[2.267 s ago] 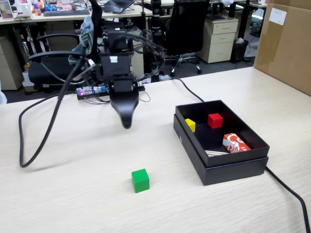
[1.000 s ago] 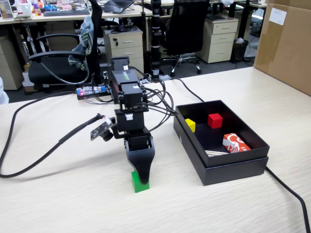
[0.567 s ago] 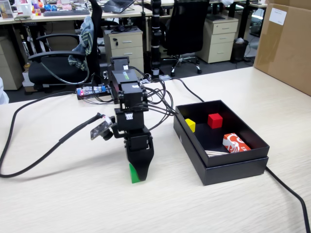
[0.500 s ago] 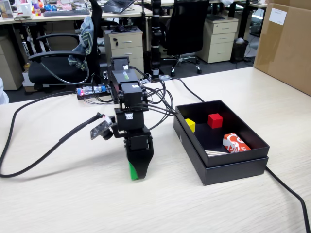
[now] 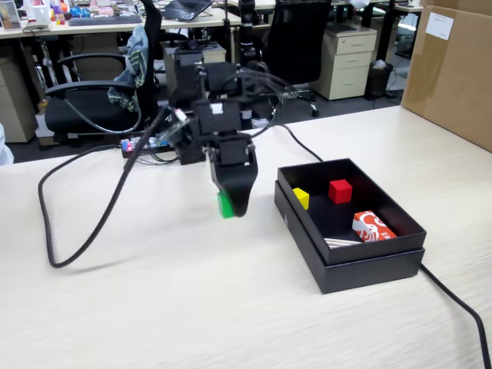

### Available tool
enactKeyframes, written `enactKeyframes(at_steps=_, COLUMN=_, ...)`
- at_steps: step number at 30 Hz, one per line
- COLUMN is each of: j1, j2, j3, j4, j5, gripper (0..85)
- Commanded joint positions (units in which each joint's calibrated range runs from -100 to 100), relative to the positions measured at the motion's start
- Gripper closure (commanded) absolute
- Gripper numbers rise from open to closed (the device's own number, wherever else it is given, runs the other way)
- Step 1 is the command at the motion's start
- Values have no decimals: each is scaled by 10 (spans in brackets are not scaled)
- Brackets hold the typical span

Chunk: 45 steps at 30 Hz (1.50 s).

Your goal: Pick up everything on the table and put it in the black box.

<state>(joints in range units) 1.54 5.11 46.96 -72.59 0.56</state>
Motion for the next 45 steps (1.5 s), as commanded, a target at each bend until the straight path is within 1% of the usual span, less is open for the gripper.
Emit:
enactKeyframes(at_steps=1, j1=48, j2=-161, j3=22, j4=1, j5=22, gripper=846)
enactKeyframes(at_steps=5, j1=95, j2=-191, j3=34, j4=1, j5=31, gripper=846)
enactKeyframes(at_steps=9, j1=130, j2=-172, j3=62, j4=2, j5=36, gripper=843)
enactKeyframes(at_steps=10, j1=143, j2=-131, j3=69, j4=3, j5=44, gripper=843)
enactKeyframes(at_steps=12, j1=145, j2=-92, j3=64, j4=3, j5=50, gripper=842)
enactKeyframes(at_steps=13, j1=145, j2=-62, j3=52, j4=3, j5=51, gripper=763)
enactKeyframes(at_steps=14, j1=144, j2=-45, j3=36, j4=3, j5=51, gripper=720)
enactKeyframes(at_steps=15, j1=144, j2=-33, j3=28, j4=3, j5=51, gripper=714)
enactKeyframes(at_steps=17, j1=140, j2=35, j3=16, j4=8, j5=55, gripper=714)
enactKeyframes(at_steps=24, j1=136, j2=105, j3=19, j4=11, j5=57, gripper=705)
enactKeyframes(at_steps=39, j1=132, j2=179, j3=17, j4=33, j5=58, gripper=698)
enactKeyframes(at_steps=42, j1=131, j2=186, j3=3, j4=35, j5=57, gripper=547)
enactKeyframes(at_steps=44, j1=131, j2=193, j3=-3, j4=35, j5=54, gripper=467)
enactKeyframes(at_steps=45, j1=131, j2=194, j3=-3, j4=36, j5=54, gripper=446)
